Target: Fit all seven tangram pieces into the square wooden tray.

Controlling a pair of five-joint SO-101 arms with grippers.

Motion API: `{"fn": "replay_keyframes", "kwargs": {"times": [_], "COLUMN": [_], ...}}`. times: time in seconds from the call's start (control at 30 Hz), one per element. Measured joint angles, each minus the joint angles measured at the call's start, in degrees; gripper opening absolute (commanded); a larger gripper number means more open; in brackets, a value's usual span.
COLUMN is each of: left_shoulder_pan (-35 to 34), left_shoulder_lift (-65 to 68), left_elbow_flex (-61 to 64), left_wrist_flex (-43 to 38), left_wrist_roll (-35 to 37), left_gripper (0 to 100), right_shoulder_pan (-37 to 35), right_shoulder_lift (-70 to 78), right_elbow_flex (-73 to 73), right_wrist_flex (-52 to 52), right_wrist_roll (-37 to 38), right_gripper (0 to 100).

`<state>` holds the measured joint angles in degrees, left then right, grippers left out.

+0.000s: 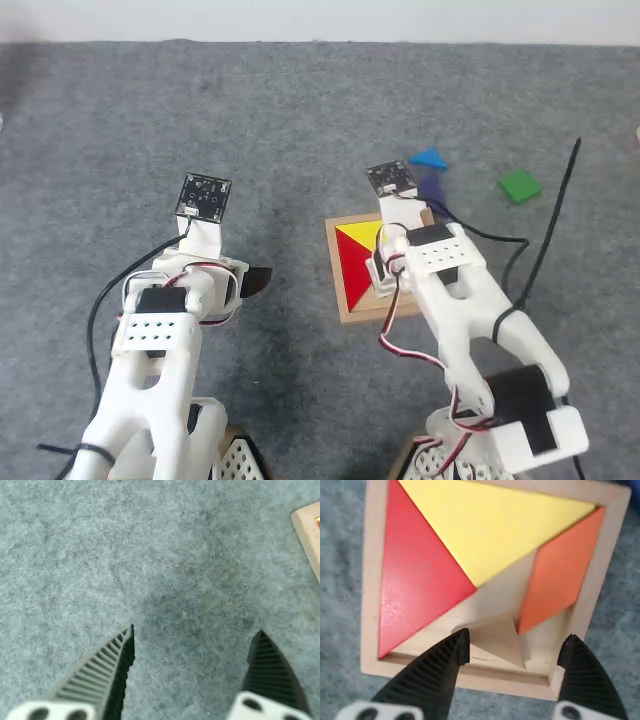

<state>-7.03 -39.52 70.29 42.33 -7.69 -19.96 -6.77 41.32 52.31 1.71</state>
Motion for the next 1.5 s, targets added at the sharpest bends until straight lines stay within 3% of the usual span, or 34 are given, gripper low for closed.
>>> {"fn": "replay_keyframes", "kwargs": {"times": [0.67,0.97,1.5], "left_shoulder_pan": [0.0,0.0,0.0], "left_shoulder_lift": [0.0,0.0,0.0], "left_elbow_flex": [0.0,0.0,0.0], "left_wrist_flex": [0.0,0.0,0.0], "left_wrist_roll": [0.0,0.0,0.0], "left_gripper": [35,35,35], "right_shoulder_pan": [-1.7,-3.3,-3.3], "right_shoulder_lift": [10.2,0.7,-0.3], "right_elbow_flex": [-6.1,1.0,-3.3], "right_wrist_flex": [1.9,-1.8,-0.2], "right_wrist_roll": [0.0,0.0,0.1], "right_gripper": [29.9,29.9,29.9]}}
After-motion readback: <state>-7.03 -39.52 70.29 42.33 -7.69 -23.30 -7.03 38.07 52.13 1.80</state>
